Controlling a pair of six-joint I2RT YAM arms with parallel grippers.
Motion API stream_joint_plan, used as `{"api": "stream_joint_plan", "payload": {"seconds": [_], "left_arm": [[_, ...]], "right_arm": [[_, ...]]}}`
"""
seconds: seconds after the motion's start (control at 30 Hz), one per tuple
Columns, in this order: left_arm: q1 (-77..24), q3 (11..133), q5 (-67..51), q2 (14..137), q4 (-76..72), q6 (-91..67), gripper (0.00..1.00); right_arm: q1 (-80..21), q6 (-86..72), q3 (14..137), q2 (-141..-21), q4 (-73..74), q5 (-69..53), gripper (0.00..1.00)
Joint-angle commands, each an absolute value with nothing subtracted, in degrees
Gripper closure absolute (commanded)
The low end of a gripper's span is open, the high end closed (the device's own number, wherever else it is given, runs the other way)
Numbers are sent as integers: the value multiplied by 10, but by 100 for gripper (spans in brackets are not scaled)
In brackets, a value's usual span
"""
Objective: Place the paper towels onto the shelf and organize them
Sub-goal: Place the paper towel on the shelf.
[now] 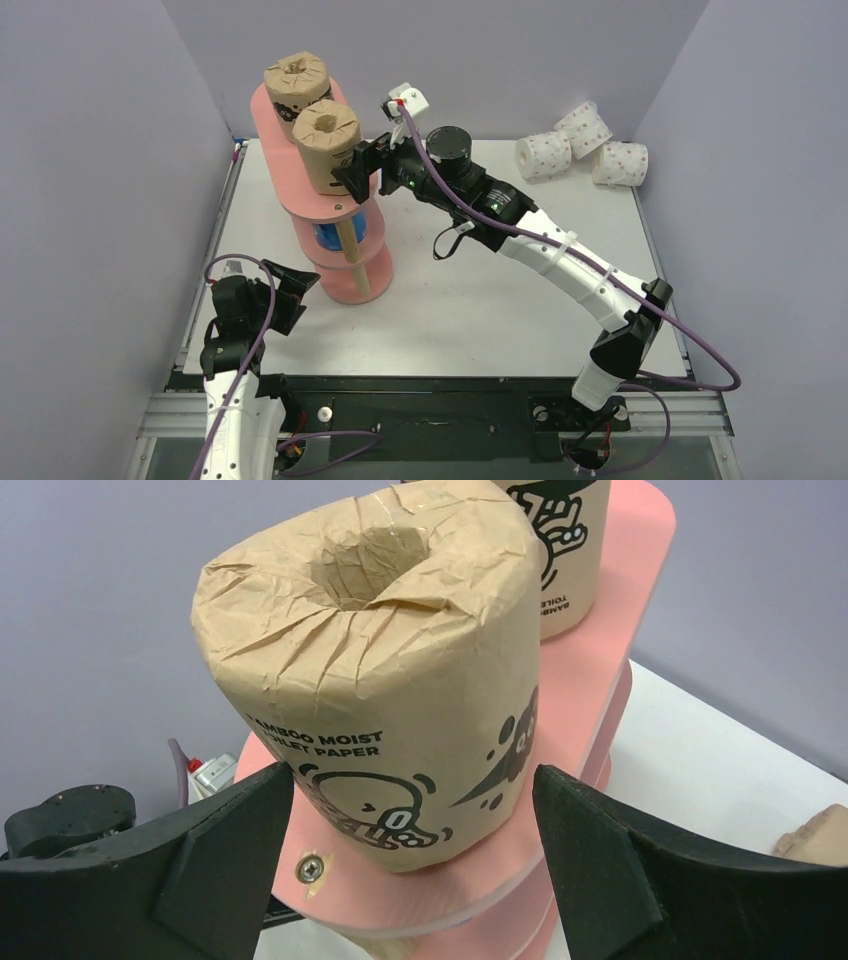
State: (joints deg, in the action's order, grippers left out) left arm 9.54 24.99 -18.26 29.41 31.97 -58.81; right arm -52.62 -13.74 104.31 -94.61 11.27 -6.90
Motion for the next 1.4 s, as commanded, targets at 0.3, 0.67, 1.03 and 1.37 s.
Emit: {"api": "stream_joint_plan", "payload": {"seconds": [0.3, 0.67, 1.03, 1.37], "left_arm": [[100, 259, -187, 291, 320, -573, 6], [100, 253, -186, 291, 316, -571, 6], [100, 251, -186, 296, 313, -568, 6], [100, 251, -184, 301, 311, -564, 6]], "right_arm": [[-536, -129, 1135, -1007, 145, -27, 15], [-532, -121, 1183, -1051, 161, -30, 14], [-531, -125, 1260, -1110, 177, -38, 14], [-528, -141, 1289, -1144, 169, -43, 14]]}}
